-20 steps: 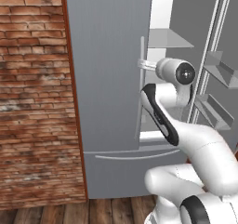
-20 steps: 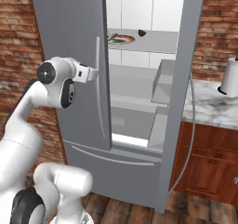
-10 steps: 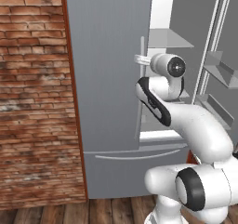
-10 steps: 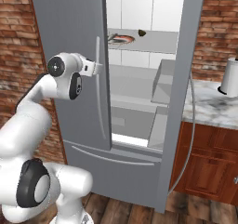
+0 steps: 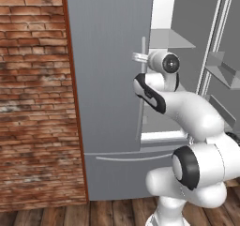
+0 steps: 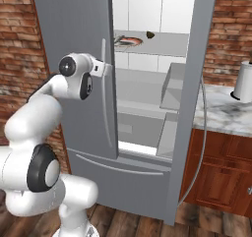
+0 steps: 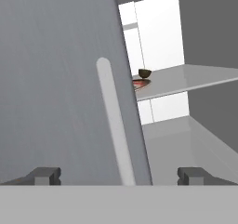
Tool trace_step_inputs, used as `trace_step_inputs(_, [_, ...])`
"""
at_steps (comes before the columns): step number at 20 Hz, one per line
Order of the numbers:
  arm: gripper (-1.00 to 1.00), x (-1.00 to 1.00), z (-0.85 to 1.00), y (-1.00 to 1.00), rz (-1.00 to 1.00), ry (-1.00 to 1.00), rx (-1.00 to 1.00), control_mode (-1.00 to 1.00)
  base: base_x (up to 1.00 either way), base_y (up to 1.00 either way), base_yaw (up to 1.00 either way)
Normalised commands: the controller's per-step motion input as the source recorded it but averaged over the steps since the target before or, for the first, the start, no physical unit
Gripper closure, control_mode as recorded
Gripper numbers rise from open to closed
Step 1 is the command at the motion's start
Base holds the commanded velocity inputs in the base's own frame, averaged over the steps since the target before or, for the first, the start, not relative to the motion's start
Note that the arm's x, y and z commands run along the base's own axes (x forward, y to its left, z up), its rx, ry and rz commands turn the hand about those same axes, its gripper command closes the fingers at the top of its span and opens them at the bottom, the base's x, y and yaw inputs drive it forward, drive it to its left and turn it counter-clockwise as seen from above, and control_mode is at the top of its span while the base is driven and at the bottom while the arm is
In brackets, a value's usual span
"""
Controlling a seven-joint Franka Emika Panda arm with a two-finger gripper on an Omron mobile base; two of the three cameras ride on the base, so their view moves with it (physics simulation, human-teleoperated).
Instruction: Retrieve the fish from the fridge and place it on the saucepan with marinade on the stove.
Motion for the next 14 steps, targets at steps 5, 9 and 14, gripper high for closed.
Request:
trace_step_inputs(5, [-1.00, 0.51, -0.07, 0.00, 0.00, 0.00, 0.00, -1.00, 0.00, 0.00, 0.00])
trace_step_inputs(9, [-1.00, 0.53, -0.07, 0.00, 0.00, 0.01, 0.00, -1.00, 0.00, 0.00, 0.00])
trace_step_inputs(14, [-1.00, 0.50, -0.10, 0.00, 0.00, 0.00, 0.00, -1.00, 0.00, 0.00, 0.00])
